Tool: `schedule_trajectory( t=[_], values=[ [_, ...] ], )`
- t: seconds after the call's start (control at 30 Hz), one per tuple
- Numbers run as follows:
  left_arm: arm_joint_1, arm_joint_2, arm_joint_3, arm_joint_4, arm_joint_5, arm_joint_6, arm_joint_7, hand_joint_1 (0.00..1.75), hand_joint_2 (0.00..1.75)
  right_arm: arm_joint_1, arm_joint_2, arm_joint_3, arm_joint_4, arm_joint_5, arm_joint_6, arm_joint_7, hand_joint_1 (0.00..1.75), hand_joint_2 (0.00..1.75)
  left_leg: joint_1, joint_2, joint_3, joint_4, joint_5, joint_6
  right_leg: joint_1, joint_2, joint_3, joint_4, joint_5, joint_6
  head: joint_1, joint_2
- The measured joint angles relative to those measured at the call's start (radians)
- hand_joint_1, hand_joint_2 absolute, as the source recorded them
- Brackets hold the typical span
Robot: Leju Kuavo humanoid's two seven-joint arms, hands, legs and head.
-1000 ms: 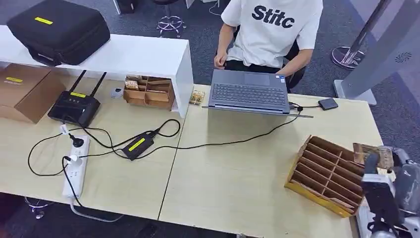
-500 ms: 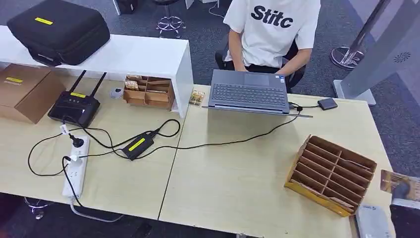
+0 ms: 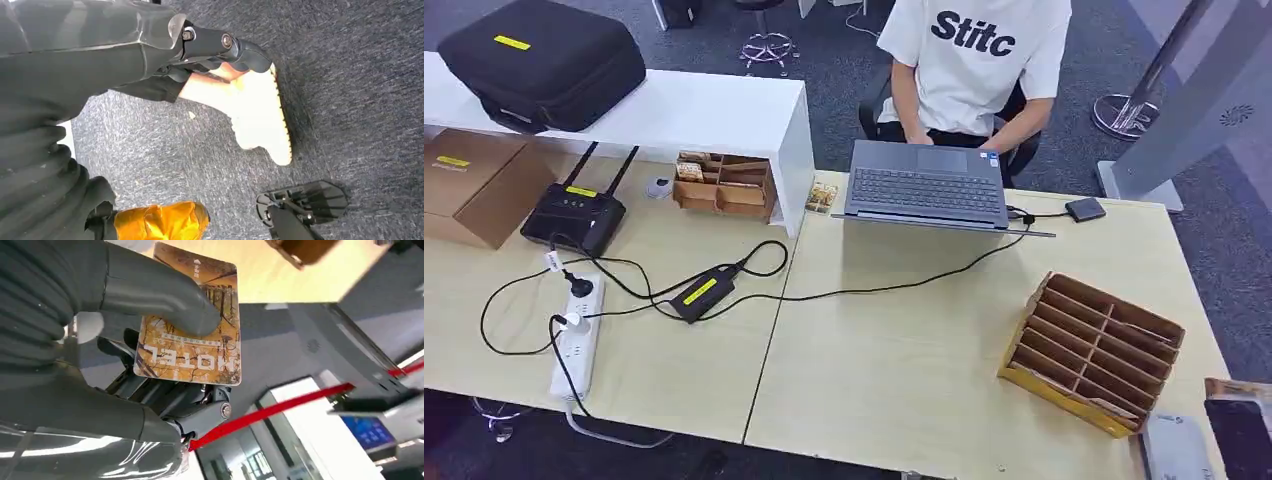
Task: Pass the card to the sensor for recognition and then transmit it.
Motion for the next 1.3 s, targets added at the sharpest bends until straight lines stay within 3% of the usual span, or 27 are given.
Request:
schedule_trajectory(
  t=[0.57, 1.3],
  values=[
    [0.001, 0.006, 0.030, 0.000, 0.006, 0.000, 0.005, 0.00, 1.75, -0.016, -0.106, 0.003, 0.138, 0.088, 0.161, 0.153, 1.75, 1.75, 0.000, 0.000, 0.000, 0.000, 0.000, 0.000, 0.000, 0.000, 0.000, 0.000, 0.000, 0.000, 0.000, 0.000],
    [0.002, 0.010, 0.032, 0.000, 0.006, 0.000, 0.005, 0.00, 1.75, -0.016, -0.147, 0.039, 0.179, 0.088, 0.187, 0.168, 1.75, 1.75, 0.000, 0.000, 0.000, 0.000, 0.000, 0.000, 0.000, 0.000, 0.000, 0.000, 0.000, 0.000, 0.000, 0.000]
  ],
)
